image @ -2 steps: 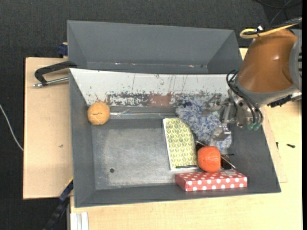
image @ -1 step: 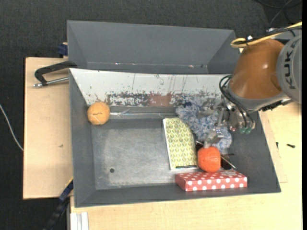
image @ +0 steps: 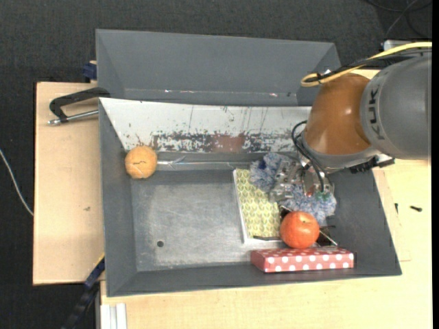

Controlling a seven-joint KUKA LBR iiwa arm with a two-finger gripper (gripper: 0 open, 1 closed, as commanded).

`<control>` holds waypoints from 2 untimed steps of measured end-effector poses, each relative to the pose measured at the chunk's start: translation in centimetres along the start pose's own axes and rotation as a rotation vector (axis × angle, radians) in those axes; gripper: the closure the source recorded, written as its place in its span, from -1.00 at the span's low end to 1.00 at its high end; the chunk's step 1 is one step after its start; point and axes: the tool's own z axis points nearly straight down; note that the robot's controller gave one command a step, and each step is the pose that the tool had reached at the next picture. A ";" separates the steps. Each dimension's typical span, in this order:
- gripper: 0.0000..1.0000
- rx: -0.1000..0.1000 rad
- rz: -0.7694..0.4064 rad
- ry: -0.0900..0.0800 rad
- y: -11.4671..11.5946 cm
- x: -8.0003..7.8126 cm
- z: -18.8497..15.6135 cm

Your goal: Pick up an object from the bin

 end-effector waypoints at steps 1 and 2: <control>1.00 0.000 0.000 0.000 0.0 0.0 0.0; 1.00 0.000 -0.122 0.002 2.0 2.0 -19.7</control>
Offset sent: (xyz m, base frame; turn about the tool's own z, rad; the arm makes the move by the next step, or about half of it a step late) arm -0.0234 0.0262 0.2465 -0.1538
